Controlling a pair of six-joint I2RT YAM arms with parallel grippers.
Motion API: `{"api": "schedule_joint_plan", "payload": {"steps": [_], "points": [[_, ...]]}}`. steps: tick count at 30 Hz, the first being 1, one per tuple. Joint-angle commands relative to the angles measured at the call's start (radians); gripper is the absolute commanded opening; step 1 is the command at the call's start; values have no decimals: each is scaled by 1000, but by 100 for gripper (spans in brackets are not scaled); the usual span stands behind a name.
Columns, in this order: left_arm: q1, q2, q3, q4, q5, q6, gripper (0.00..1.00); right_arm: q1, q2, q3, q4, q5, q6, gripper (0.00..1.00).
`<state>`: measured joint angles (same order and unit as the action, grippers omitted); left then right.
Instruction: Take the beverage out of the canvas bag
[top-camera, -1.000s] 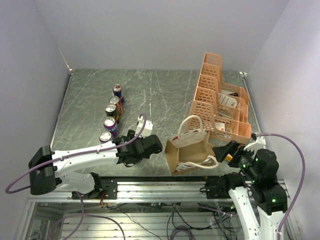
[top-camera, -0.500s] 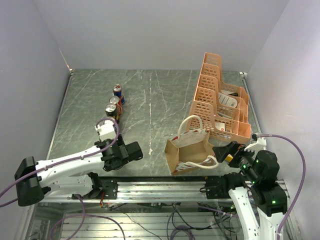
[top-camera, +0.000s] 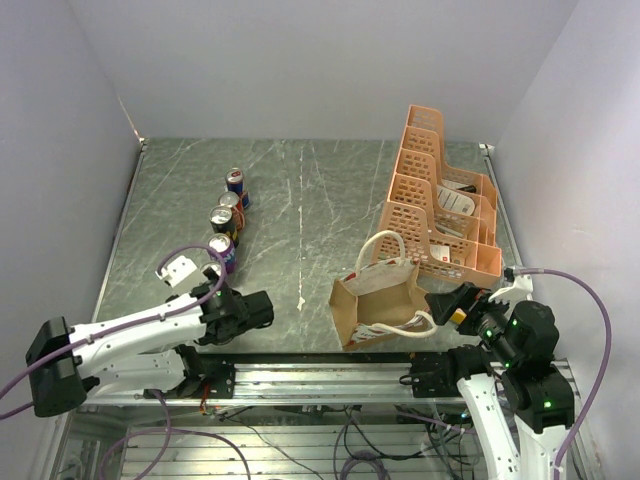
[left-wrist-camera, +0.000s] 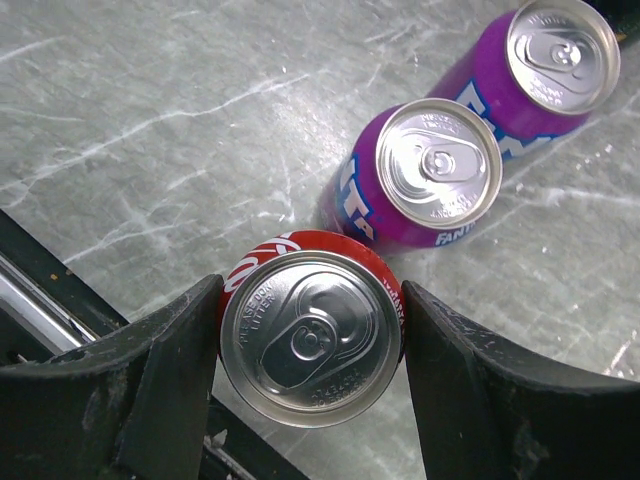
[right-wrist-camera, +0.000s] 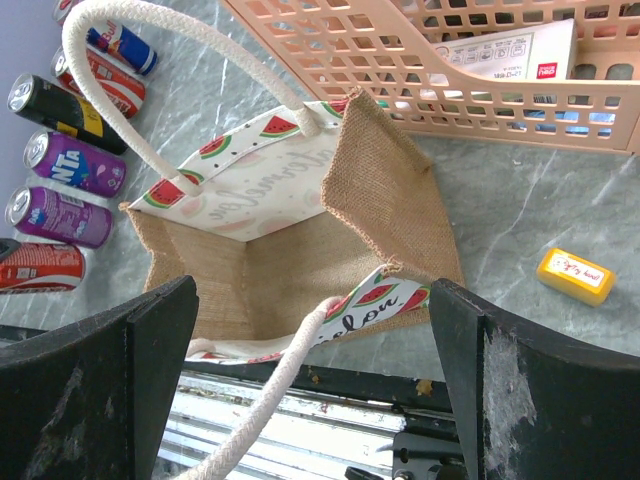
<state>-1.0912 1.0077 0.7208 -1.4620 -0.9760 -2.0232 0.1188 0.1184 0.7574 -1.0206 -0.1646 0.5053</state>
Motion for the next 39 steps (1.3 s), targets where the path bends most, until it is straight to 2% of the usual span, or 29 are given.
{"api": "schedule_joint_plan", "payload": {"steps": [1, 5, 13, 17, 19, 28, 30, 33, 39], "points": [[56, 58, 27, 31, -151, -54, 7, -5, -19, -10, 22, 8, 1, 100], [120, 80, 28, 123, -136, 52, 7, -5, -23, -10, 22, 13, 2, 100], [154, 104, 10, 168, -126, 115, 7, -5, -33, -13, 25, 19, 4, 100], [158, 138, -8, 198, -106, 121, 11, -5, -34, -13, 25, 20, 4, 100], [159, 149, -11, 209, -101, 125, 18, -6, -33, -13, 24, 20, 4, 100], [161, 140, -21, 226, -101, 136, 82, -5, -33, -11, 23, 21, 6, 100], [162, 136, -21, 229, -100, 143, 92, -6, -31, -9, 22, 21, 6, 100], [162, 129, -16, 219, -99, 142, 99, -5, -28, -8, 20, 21, 4, 100], [163, 70, 73, 171, -95, 212, 99, -5, 10, 4, 11, 26, 7, 100]]}}
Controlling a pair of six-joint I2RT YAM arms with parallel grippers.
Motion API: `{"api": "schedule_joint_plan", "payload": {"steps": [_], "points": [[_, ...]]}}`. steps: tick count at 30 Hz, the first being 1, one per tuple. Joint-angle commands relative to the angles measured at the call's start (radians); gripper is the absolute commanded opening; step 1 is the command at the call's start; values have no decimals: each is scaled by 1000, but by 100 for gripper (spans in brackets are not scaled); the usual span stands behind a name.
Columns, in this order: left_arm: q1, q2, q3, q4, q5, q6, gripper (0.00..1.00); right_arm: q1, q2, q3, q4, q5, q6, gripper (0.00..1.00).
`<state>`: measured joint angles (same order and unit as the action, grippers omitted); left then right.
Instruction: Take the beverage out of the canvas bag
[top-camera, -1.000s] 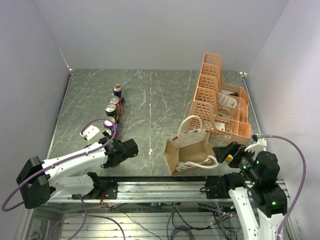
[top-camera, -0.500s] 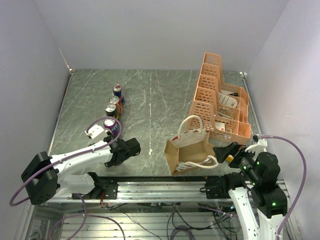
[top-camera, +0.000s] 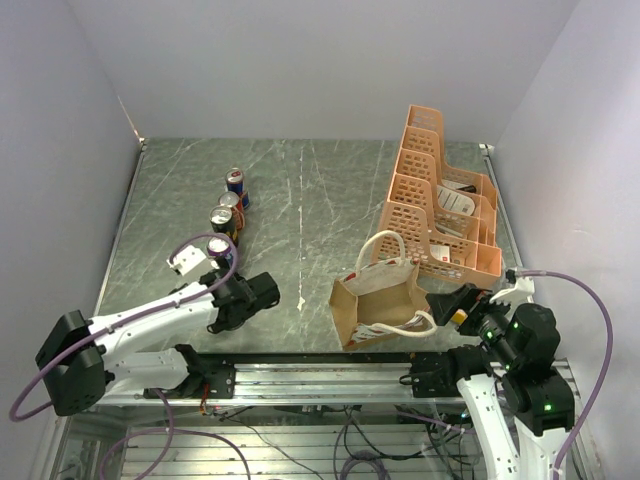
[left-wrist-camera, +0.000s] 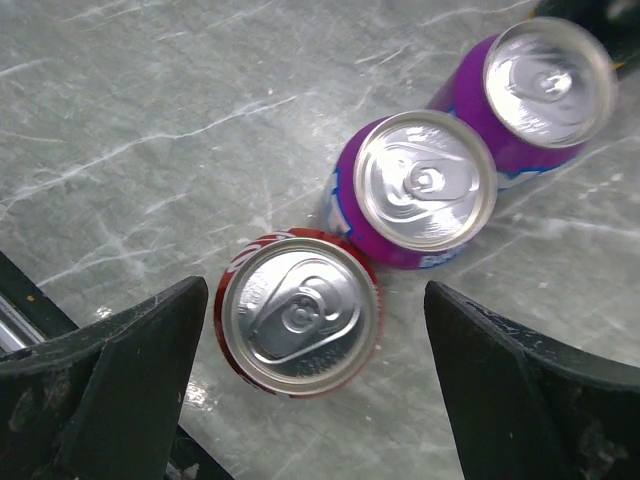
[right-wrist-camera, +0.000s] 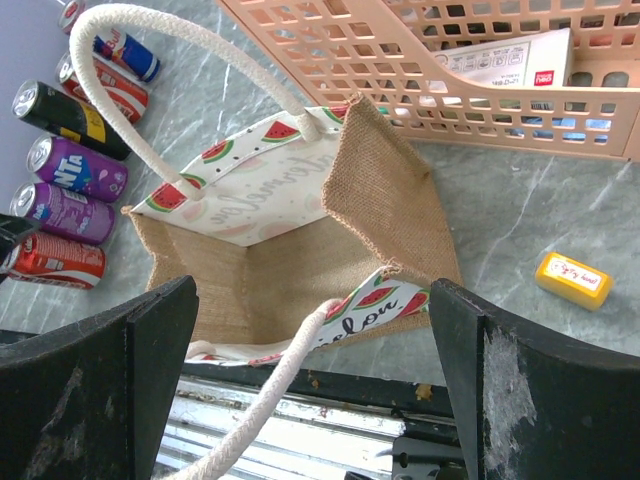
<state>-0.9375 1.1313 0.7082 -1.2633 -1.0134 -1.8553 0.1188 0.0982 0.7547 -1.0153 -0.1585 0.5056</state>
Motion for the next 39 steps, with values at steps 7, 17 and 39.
{"api": "schedule_joint_plan", "payload": {"steps": [7, 17, 39], "points": [[8, -197, 280, 103, -92, 457, 100, -5, 188, 47, -26, 28, 17, 100], [8, -321, 504, 586, 65, 1202, 99, -5, 313, 117, -21, 35, 63, 100], [9, -332, 706, 794, 602, 1571, 100, 16, 493, 593, 391, 250, -273, 100]]}}
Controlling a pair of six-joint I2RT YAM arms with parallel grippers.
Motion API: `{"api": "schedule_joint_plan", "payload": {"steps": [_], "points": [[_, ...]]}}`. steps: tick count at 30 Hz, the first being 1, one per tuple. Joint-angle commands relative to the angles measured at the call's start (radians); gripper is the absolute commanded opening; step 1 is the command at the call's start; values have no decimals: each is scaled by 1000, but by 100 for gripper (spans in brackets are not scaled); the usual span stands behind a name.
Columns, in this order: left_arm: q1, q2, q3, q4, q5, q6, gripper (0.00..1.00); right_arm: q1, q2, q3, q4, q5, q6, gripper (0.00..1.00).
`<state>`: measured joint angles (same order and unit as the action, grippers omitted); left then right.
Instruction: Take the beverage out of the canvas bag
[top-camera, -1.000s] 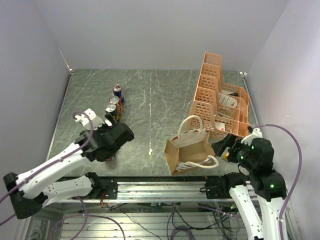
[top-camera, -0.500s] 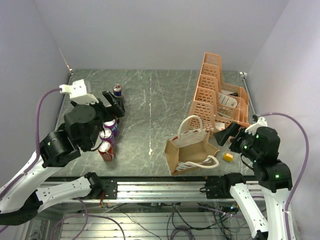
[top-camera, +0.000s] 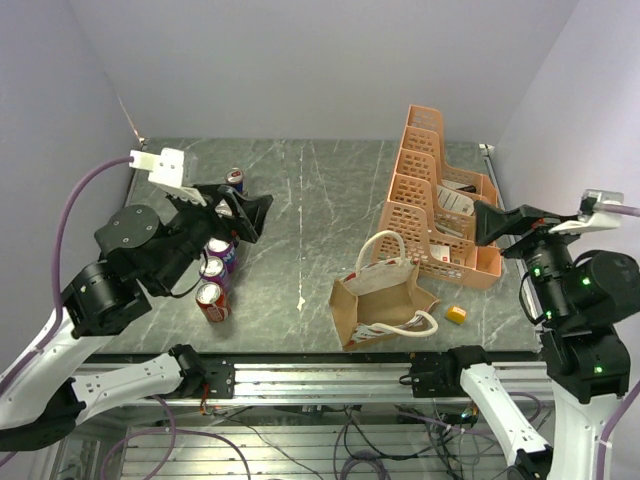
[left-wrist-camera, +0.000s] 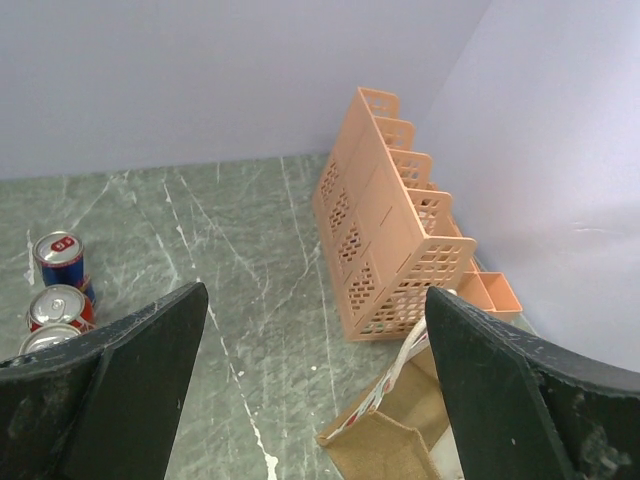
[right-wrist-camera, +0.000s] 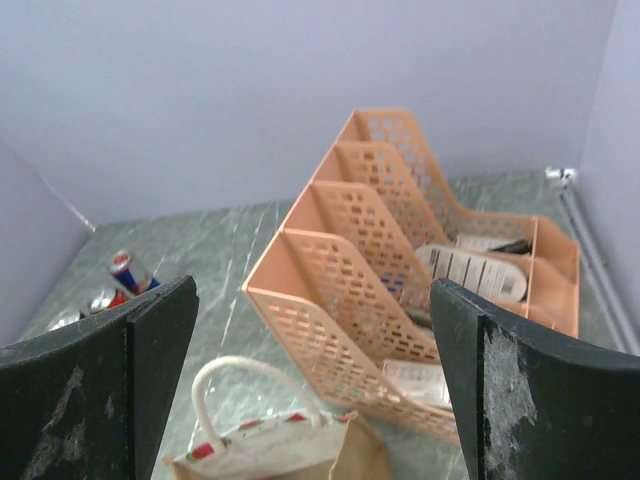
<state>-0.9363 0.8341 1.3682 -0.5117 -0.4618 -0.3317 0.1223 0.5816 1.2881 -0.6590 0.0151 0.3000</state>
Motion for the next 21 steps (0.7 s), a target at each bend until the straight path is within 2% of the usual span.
{"api": "schedule_joint_plan", "payload": {"steps": [1, 10, 21], "points": [[8, -41, 50, 37, 44, 48, 100, 15, 11, 69, 32, 88, -71, 100], [8, -107, 40, 51, -20, 60, 100, 18, -21, 93, 46, 109, -91, 100], [7, -114, 51, 13, -42, 50, 100, 18, -11, 116, 38, 167, -84, 100]]}}
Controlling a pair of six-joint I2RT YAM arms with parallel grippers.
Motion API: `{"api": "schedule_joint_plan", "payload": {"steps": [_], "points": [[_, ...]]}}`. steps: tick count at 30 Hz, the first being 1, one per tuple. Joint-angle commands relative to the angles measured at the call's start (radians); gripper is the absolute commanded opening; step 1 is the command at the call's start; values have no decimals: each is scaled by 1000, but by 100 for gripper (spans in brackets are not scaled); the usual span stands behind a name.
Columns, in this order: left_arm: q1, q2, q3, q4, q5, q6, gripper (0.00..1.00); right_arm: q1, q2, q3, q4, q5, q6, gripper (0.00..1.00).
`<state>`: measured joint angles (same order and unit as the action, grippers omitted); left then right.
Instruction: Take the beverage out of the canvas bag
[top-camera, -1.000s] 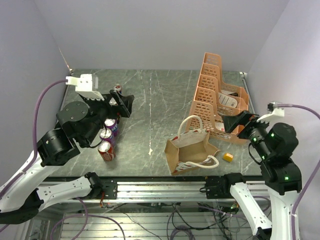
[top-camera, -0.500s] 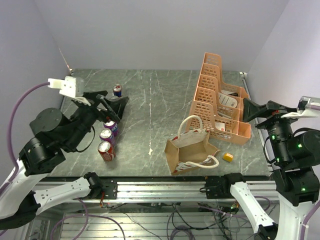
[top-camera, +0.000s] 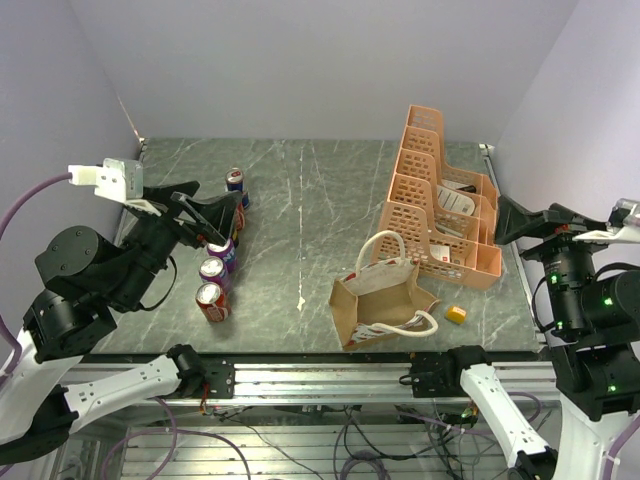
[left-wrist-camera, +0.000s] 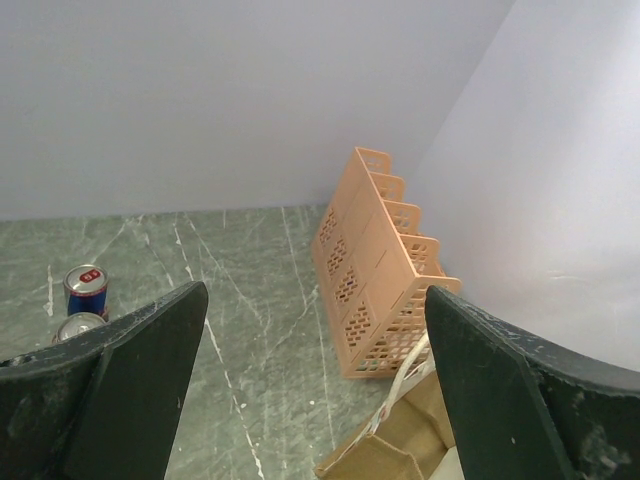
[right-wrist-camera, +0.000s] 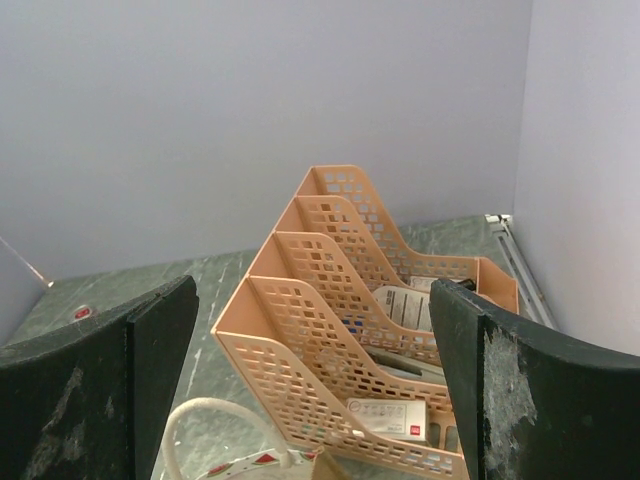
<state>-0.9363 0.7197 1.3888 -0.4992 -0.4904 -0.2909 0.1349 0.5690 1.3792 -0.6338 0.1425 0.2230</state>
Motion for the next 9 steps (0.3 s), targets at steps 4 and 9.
{"api": "schedule_joint_plan", "payload": {"steps": [4, 9], "points": [[7, 10, 34, -7, -9, 10, 100, 3, 6, 40, 9, 66, -4, 100], [7, 13, 31, -6, -8, 7, 100, 4, -10, 2, 33, 72, -40, 100]]}}
